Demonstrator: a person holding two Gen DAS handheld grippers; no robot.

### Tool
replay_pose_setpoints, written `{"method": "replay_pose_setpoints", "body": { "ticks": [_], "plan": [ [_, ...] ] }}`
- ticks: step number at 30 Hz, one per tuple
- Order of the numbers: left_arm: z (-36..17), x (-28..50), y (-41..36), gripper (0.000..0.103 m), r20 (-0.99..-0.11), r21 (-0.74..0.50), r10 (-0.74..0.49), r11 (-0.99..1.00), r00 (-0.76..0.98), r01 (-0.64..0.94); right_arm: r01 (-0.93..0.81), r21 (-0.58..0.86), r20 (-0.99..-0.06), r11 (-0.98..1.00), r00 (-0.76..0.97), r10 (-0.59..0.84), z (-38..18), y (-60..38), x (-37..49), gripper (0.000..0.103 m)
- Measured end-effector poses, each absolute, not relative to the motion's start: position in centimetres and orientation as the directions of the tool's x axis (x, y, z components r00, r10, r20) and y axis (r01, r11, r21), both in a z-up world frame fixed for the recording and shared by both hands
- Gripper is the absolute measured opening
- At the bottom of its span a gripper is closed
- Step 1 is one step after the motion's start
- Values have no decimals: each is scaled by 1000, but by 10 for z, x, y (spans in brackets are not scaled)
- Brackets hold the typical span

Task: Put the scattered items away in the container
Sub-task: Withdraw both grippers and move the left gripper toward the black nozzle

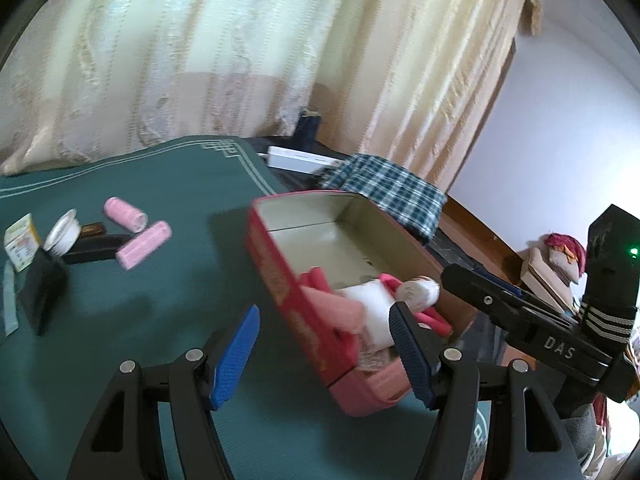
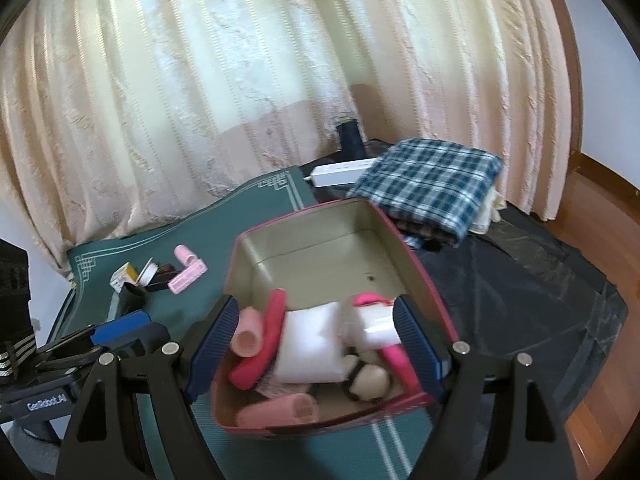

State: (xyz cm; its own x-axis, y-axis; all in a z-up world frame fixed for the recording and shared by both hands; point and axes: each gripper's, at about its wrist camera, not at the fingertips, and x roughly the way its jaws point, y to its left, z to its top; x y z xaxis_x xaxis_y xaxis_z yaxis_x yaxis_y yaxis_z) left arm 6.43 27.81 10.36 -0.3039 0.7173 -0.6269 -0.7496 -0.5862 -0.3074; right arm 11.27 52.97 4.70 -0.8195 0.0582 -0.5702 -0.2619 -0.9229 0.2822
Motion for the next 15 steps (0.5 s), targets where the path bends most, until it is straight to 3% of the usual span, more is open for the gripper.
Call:
{"method": "replay_pose_setpoints", "body": {
  "ticks": [15],
  "plan": [
    [91, 20, 185, 69, -635, -323, 648, -717, -421, -617, -104, 250, -576, -963, -815, -62, 54, 450, 77, 82]
  ]
}}
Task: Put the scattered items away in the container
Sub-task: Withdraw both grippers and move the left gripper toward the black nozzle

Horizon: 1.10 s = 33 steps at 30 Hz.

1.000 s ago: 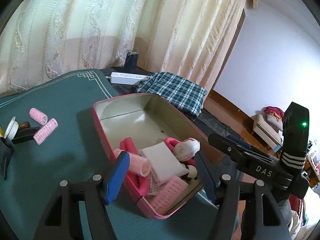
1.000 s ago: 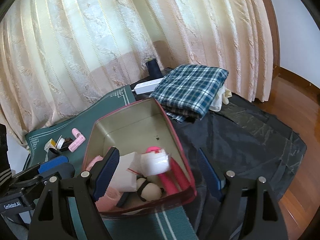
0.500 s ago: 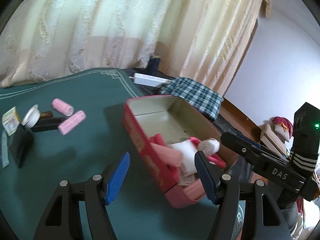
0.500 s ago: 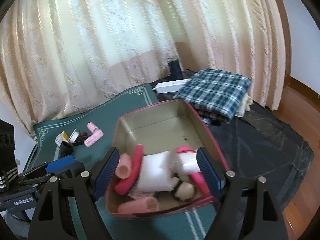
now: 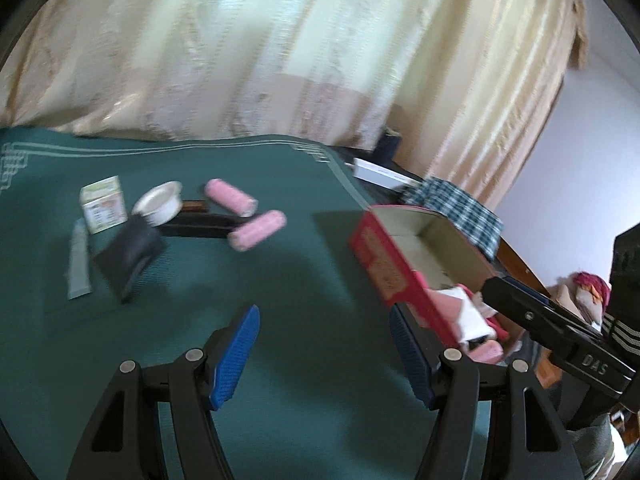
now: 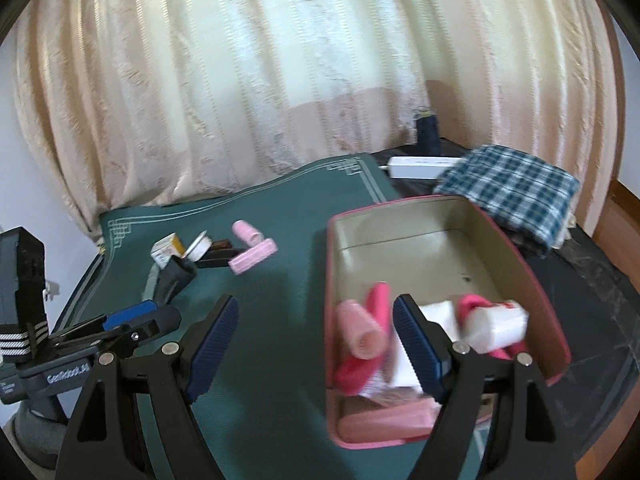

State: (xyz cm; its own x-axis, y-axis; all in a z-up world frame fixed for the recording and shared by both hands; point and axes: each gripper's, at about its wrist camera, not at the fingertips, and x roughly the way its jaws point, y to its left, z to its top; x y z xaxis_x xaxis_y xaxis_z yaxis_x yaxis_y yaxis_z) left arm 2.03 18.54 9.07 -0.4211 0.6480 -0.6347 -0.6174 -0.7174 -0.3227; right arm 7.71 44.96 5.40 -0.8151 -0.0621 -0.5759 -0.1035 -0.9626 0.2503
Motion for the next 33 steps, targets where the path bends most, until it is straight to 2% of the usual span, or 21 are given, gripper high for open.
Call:
{"method": "replay_pose_setpoints", "body": {
  "ticks": [10, 21, 33],
  "plan": [
    [78, -13, 133, 69, -652, -311, 587, -785, -481, -536, -14, 248, -615, -969, -775, -147, 38, 400, 55, 82],
    [59, -62, 114, 69, -694, -267, 516, -832, -503, -485, 26, 248, -654, -968, -733, -188, 19, 372, 28, 82],
    [38, -118, 131, 69, -726, -141, 463, -824, -509, -549, 28, 265, -703, -964, -679, -213, -7, 366, -3, 82]
  ]
}}
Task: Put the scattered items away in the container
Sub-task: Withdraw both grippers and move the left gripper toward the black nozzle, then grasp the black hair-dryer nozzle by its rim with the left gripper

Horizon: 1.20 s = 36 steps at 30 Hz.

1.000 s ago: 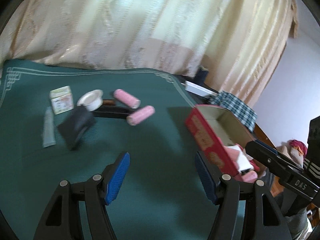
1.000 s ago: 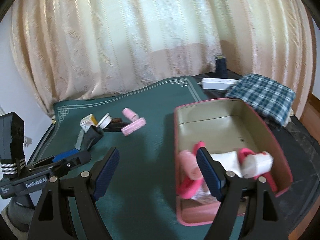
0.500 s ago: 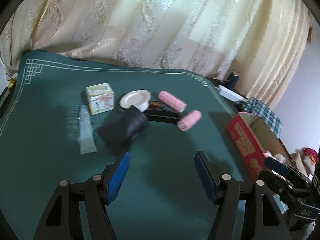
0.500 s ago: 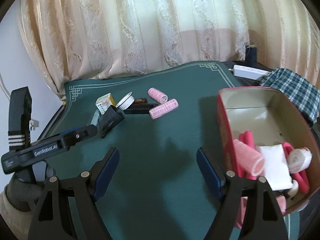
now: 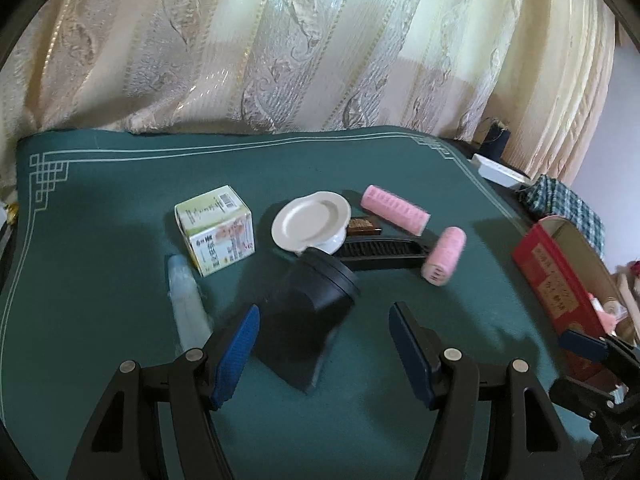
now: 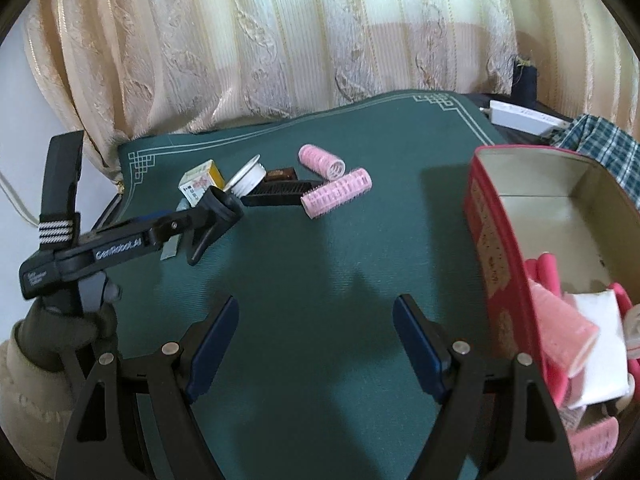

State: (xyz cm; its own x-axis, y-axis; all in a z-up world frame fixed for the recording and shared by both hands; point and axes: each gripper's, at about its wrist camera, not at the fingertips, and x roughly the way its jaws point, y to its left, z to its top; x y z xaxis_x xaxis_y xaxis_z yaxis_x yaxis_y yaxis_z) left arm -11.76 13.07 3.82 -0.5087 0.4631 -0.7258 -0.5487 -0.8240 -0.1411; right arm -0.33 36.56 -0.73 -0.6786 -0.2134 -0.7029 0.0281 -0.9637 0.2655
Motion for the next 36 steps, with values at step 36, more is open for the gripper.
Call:
{"method": "replay_pose_setpoints", "body": {
  "ticks": [36],
  "plan": [
    [49, -89, 109, 51, -693, -153, 463, -843, -552, -515, 9, 276, -740, -961, -637, -218, -32, 362, -18, 82]
  ]
}}
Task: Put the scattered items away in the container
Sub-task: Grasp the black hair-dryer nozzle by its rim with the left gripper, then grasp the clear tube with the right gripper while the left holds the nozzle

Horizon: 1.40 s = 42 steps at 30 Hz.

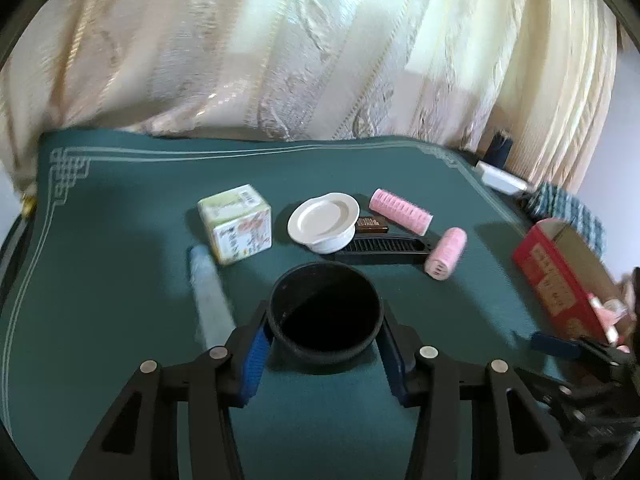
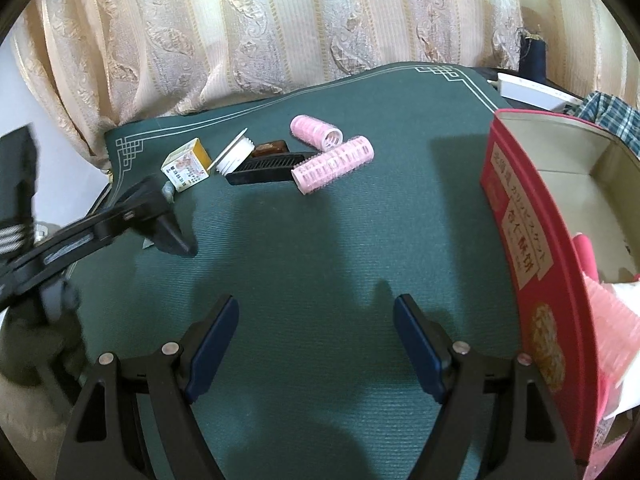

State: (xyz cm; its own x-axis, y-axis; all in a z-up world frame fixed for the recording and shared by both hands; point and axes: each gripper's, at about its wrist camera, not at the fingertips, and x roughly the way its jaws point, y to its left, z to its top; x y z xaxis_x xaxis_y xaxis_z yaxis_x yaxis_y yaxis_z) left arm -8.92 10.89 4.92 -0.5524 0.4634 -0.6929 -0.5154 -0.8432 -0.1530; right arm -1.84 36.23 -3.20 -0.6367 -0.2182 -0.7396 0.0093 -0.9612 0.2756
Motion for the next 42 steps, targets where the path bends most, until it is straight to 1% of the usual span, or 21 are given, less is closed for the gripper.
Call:
{"method": "replay_pose_setpoints", "body": {
  "ticks": [4, 10, 16, 21, 26, 28, 30, 33, 42],
  "plan": [
    [53, -70, 86, 51, -667, -216, 489, -848, -561, -483, 11, 260, -741, -966, -639, -207, -32, 360, -18, 82],
    [58, -49, 60, 51, -646, -252, 498, -854, -578, -455, -2, 243, -742, -970, -644, -185, -32, 360, -17, 82],
    [60, -49, 24, 51, -622, -277, 465, -883, -630, -379, -3, 192, -777, -981, -612, -150, -33, 351, -24, 82],
    [62, -55, -4, 51, -599, -295, 436, -900, -671, -321, 75, 240, -787, -968, -568, -239, -22, 325, -38, 82],
    [61, -59, -24, 51, -582, -307, 425, -904, -693, -297, 181, 228, -779, -957, -555, -291, -7, 282, -59, 82],
    [60, -59, -28, 51, -582, -304, 419, -907, -697, -291, 208, 216, -781, -954, -550, -296, -7, 262, -73, 79],
    [61, -56, -33, 51, -574, -306, 420, -906, -703, -292, 233, 214, -792, -949, -527, -307, -12, 241, -92, 67],
    [64, -51, -40, 51, -561, -303, 417, -908, -715, -291, 256, 223, -805, -941, -496, -326, -18, 216, -119, 60],
    [57, -56, -55, 51, -564, -335, 439, -896, -700, -292, 312, 172, -812, -934, -492, -314, -22, 156, -172, 58]
  ]
}}
